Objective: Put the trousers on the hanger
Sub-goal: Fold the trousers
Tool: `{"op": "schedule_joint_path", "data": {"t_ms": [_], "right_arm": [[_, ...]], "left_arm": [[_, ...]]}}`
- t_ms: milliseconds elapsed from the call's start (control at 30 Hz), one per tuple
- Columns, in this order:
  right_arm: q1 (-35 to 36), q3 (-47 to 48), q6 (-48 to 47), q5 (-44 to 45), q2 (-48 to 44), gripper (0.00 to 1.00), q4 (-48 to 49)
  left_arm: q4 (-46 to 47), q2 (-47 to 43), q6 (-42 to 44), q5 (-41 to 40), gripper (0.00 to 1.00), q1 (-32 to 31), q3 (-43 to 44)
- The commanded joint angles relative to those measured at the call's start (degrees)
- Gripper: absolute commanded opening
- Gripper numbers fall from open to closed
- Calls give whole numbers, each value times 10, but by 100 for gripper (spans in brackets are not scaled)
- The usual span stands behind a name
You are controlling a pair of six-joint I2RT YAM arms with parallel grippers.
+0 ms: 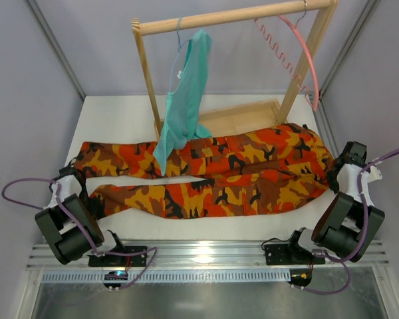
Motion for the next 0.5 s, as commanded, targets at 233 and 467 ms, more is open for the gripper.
{"op": "schedule_joint_path", "data": {"t_ms": [233, 467], "right_arm": [[0, 25, -1, 11, 3, 4, 0], [0, 34, 4, 25, -10, 4, -13]], "left_arm": [[118, -62, -17, -2, 51, 5, -64], [187, -39, -16, 21, 46, 4, -114]]}}
